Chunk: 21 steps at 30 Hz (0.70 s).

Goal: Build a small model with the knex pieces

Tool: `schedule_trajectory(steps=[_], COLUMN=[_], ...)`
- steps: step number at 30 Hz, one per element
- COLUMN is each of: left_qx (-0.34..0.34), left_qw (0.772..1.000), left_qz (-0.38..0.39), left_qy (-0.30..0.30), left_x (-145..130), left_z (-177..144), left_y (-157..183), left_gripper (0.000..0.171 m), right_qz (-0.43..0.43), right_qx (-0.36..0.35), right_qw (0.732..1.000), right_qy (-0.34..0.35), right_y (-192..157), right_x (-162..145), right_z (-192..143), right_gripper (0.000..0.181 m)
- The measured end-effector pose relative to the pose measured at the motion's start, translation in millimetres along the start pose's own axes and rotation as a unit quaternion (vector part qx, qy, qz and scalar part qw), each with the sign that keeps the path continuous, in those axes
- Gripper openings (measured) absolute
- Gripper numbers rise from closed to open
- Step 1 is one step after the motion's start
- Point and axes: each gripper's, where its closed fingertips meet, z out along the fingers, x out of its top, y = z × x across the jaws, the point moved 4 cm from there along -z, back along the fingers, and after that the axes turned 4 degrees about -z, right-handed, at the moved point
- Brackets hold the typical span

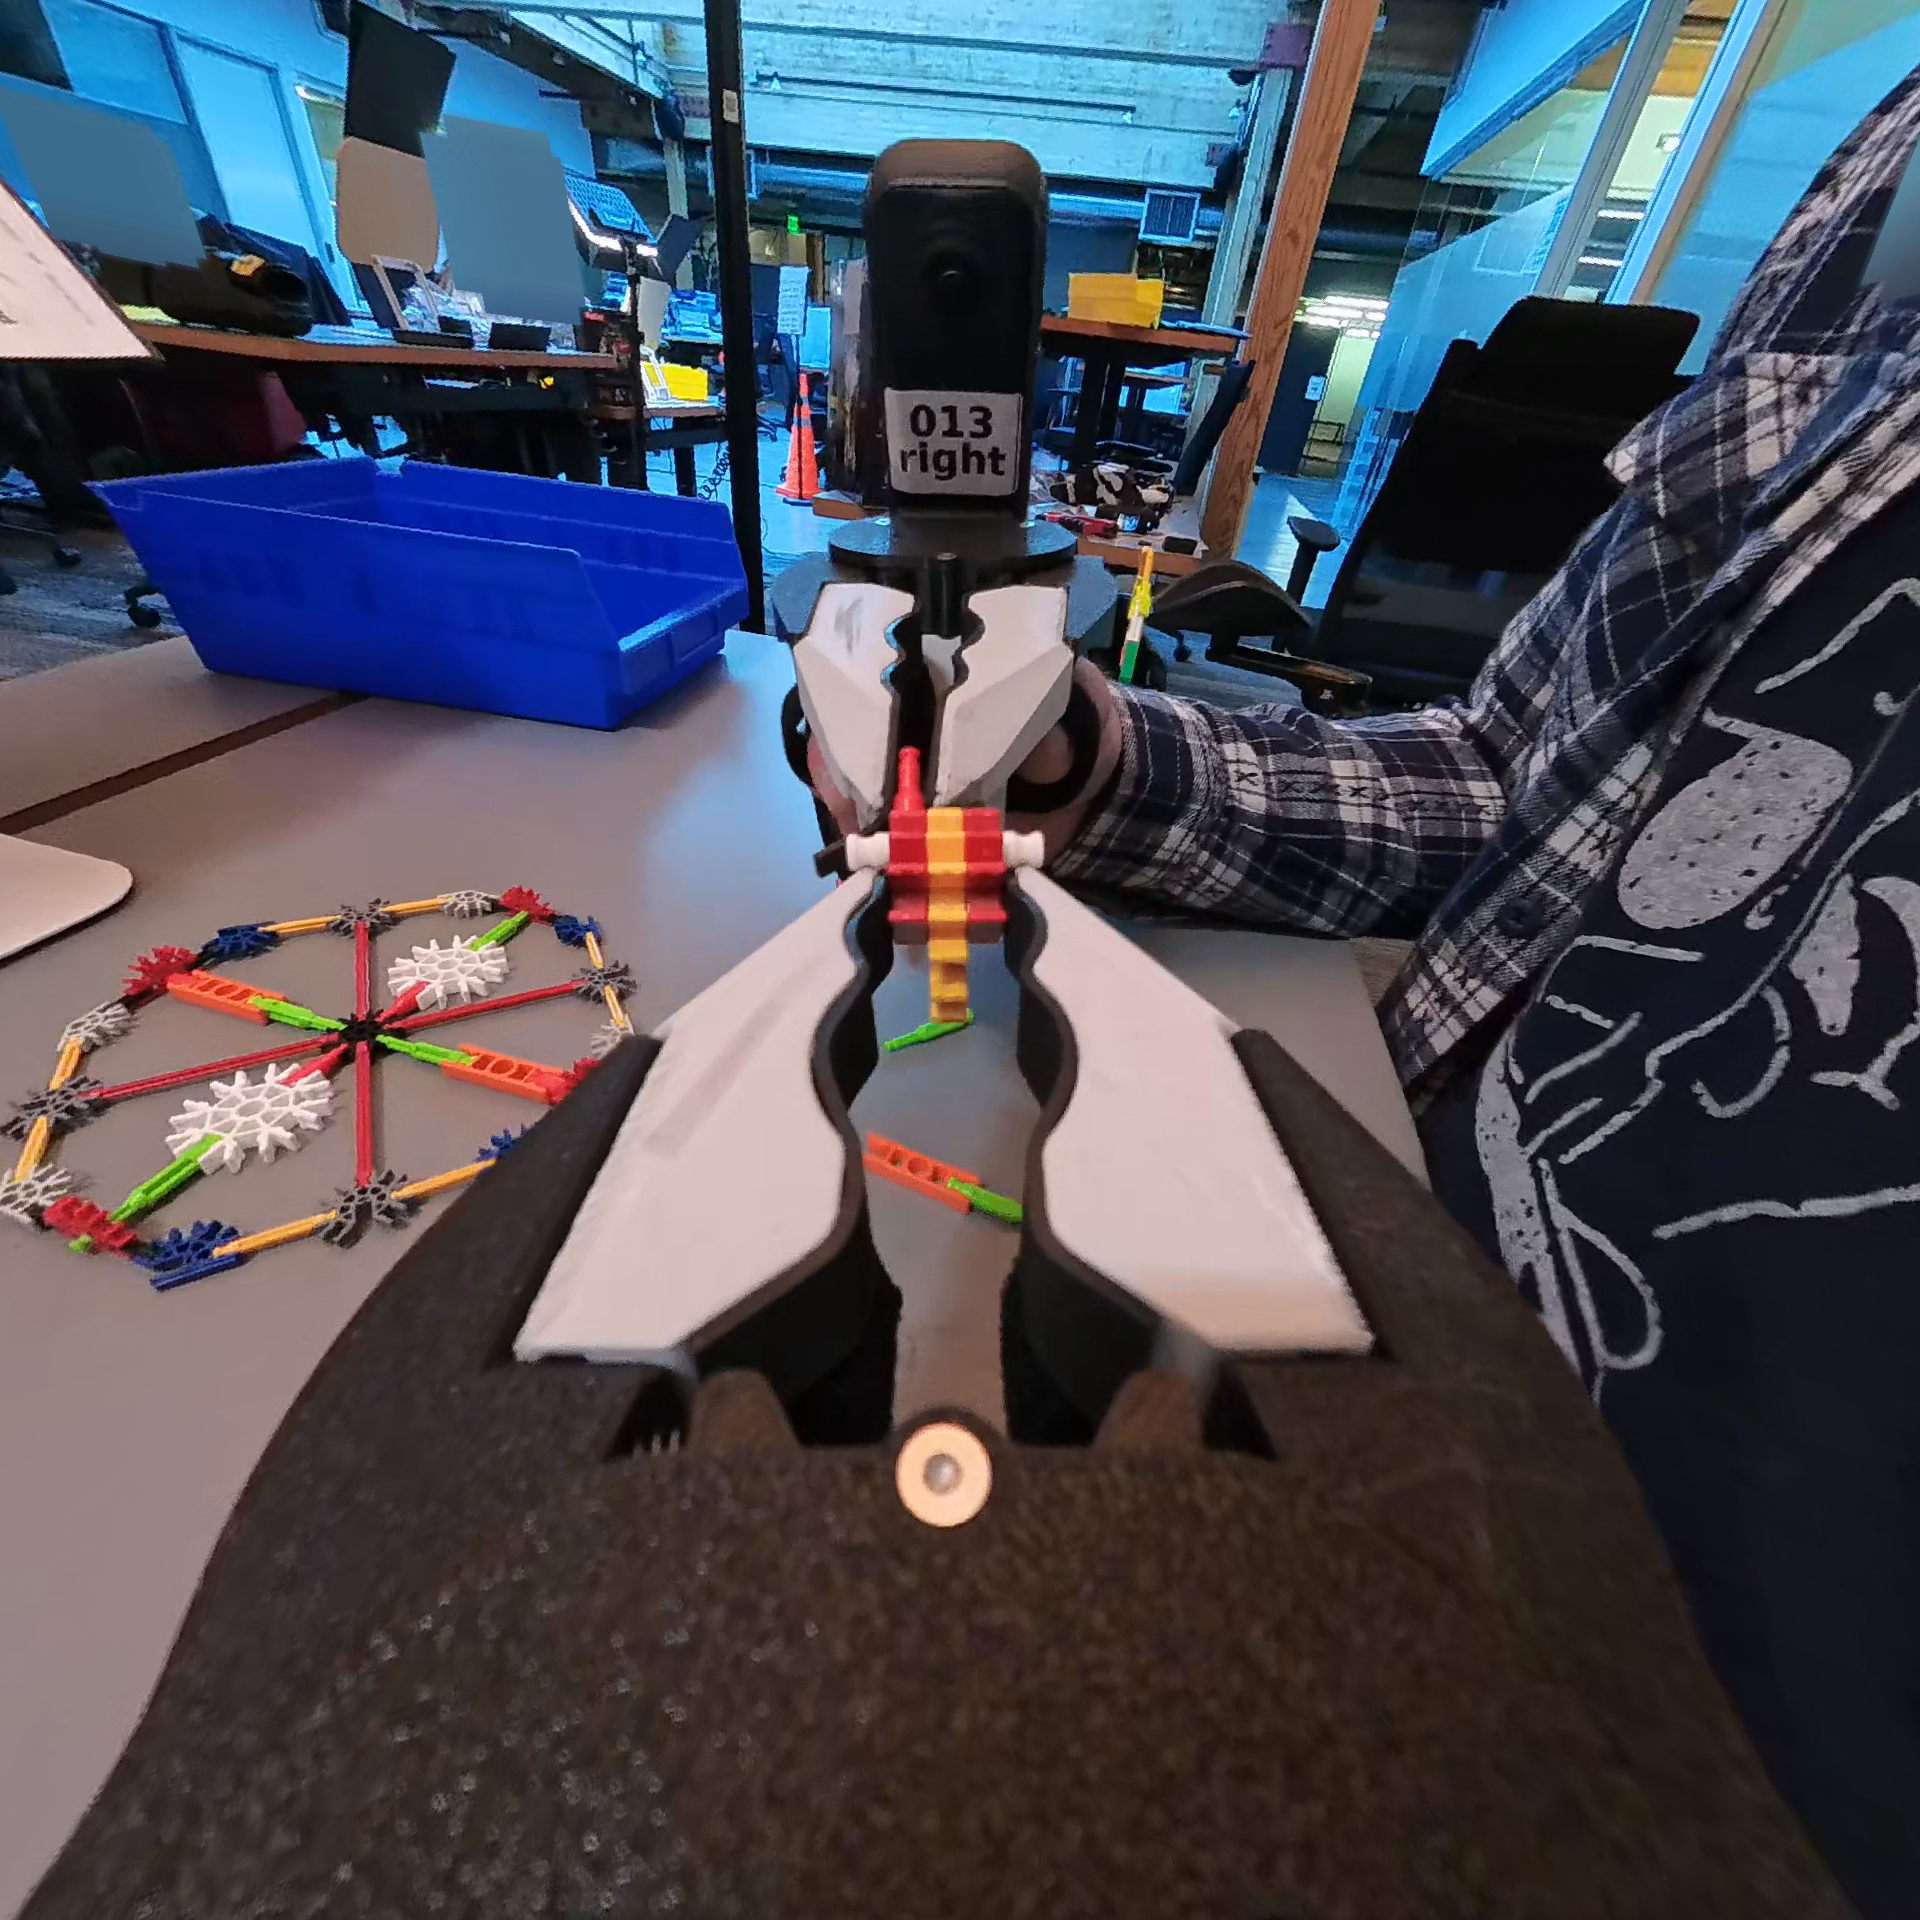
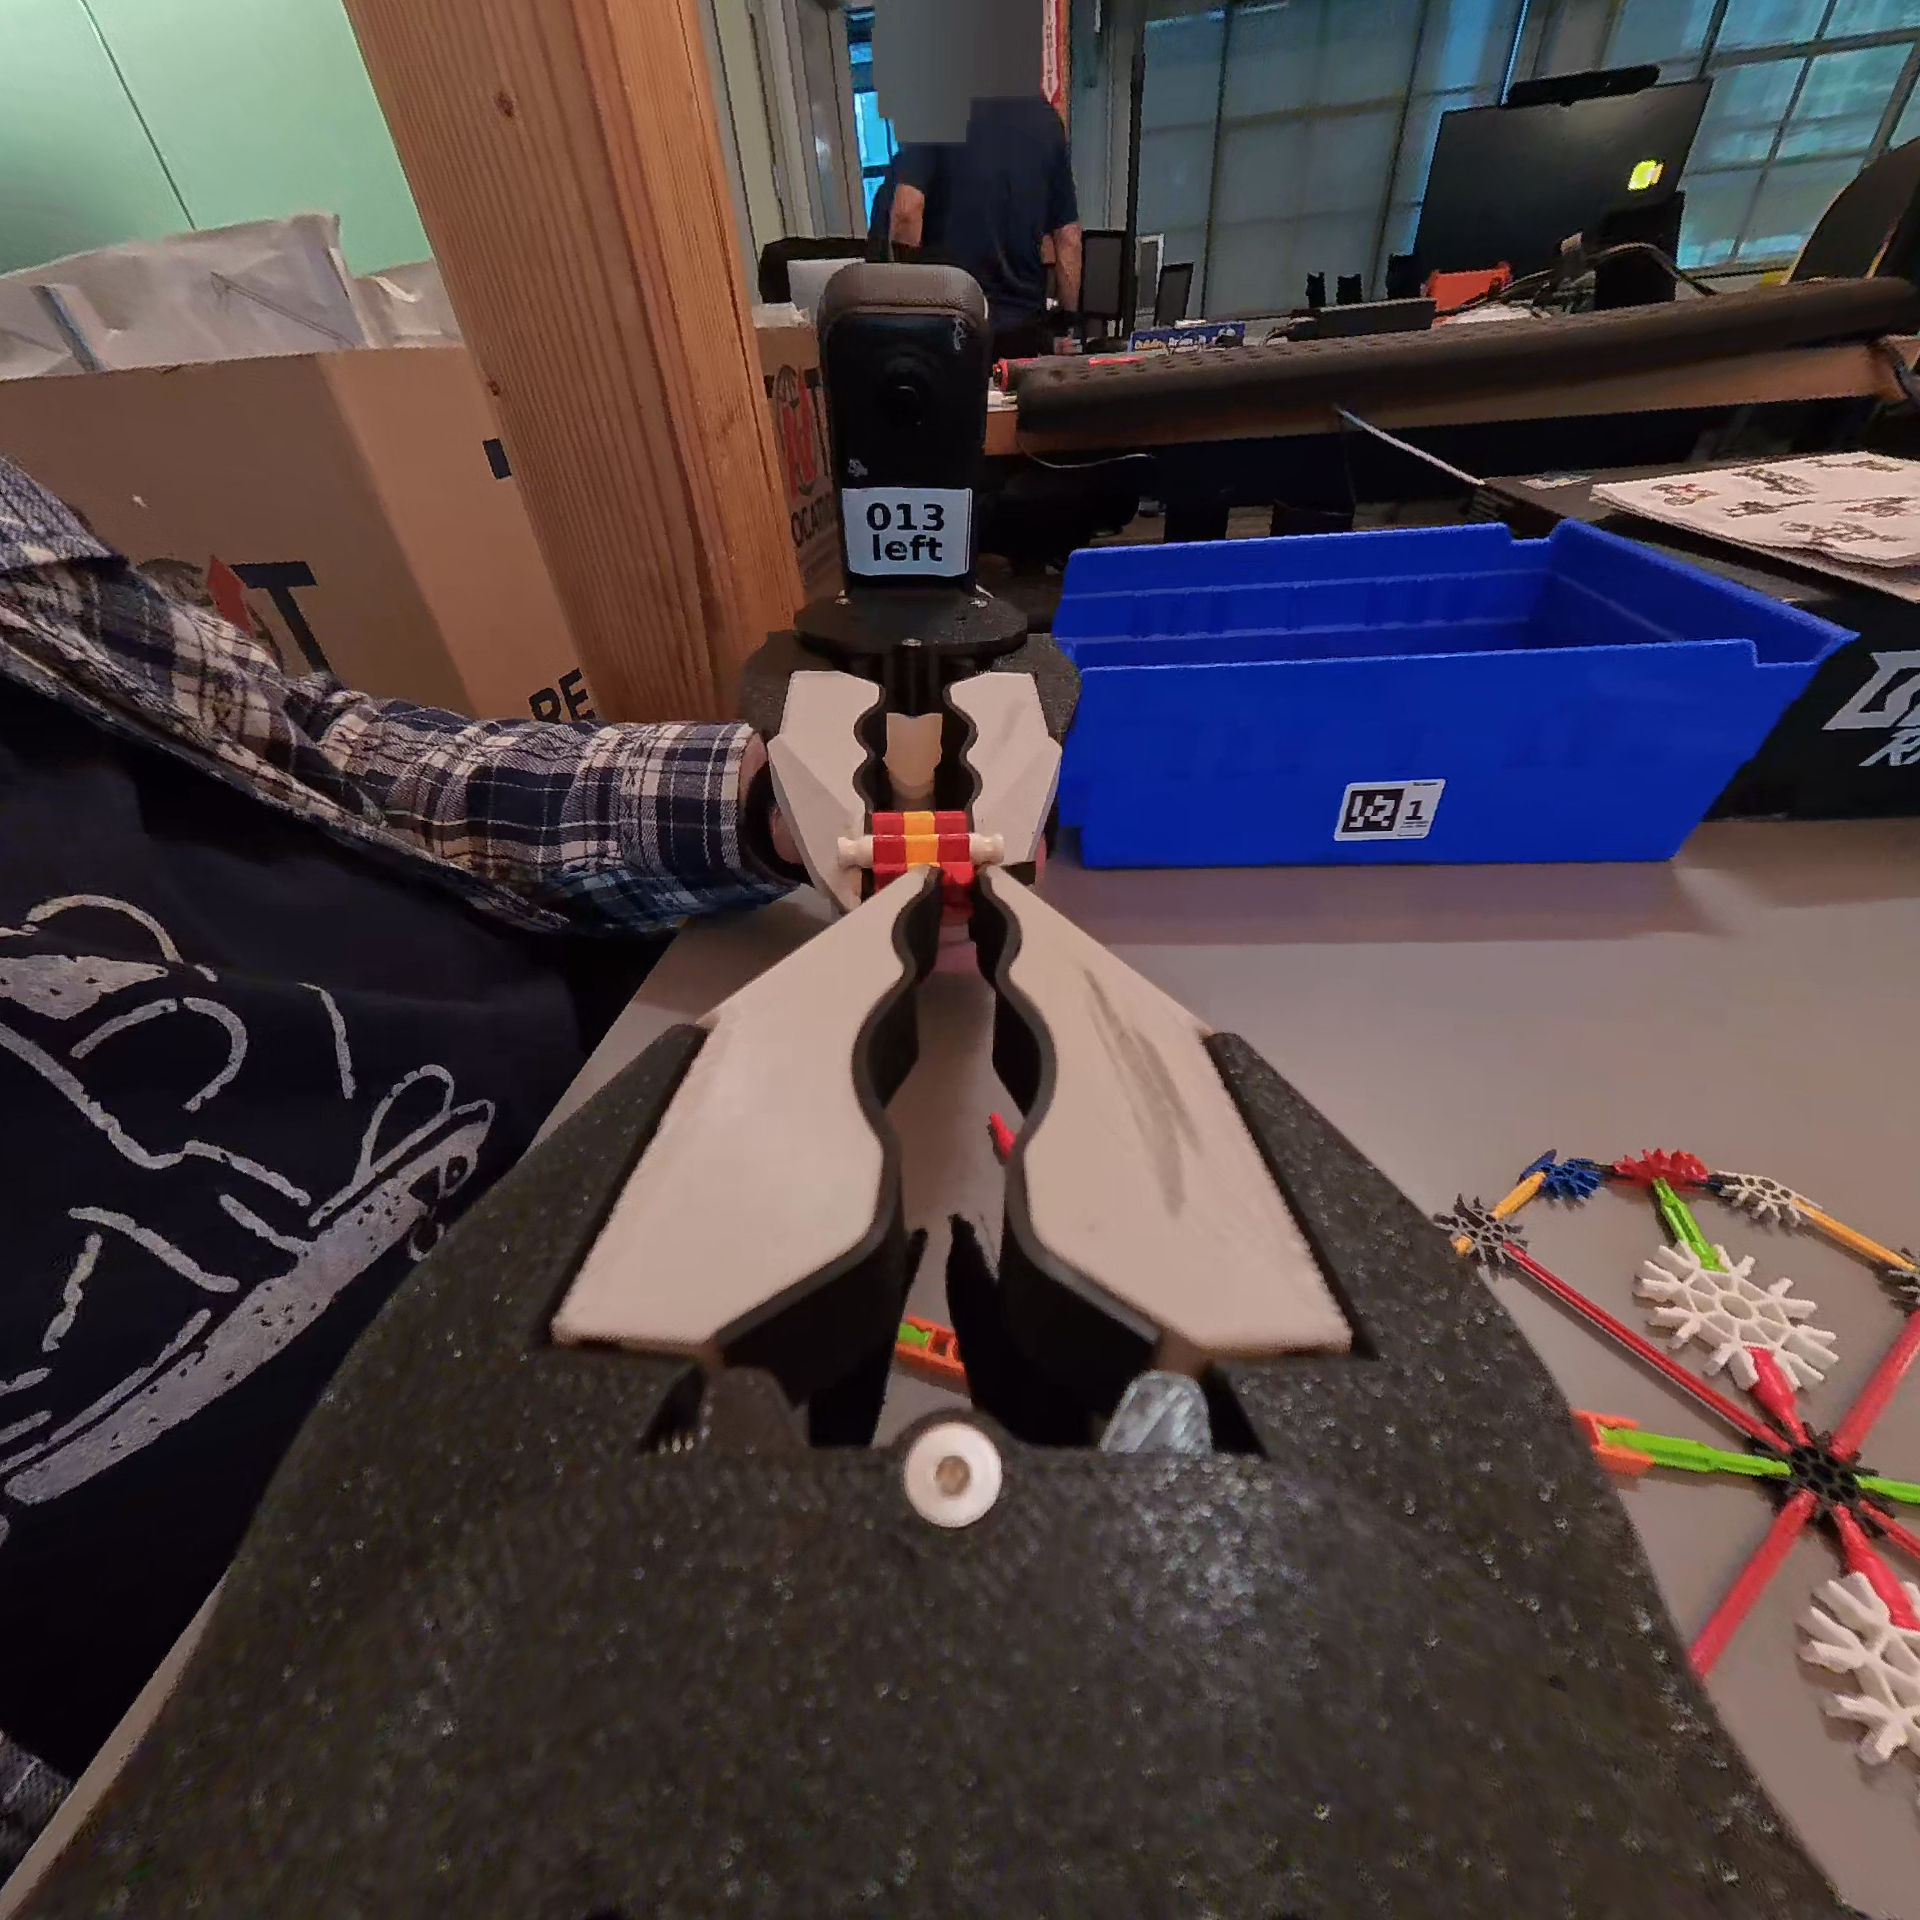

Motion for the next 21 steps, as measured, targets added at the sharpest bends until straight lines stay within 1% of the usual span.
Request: schedule_trajectory(steps=[9, 21], left_qx=[-0.02, -0.013], left_qw=[1.0, 1.0], left_qz=[0.001, 0.023], left_qy=[0.012, 0.005], left_x=[3, 5], left_z=[7, 17], left_y=[-7, -19], left_gripper=[0.019, 0.018], right_qz=[-0.003, 0.002], right_qx=[-0.017, -0.041], right_qw=[1.0, 0.999], right_qy=[0.001, 0.0], right_y=[5, 16], right_x=[2, 2], right_z=[-7, -17], right_gripper=[0.004, 0.004])
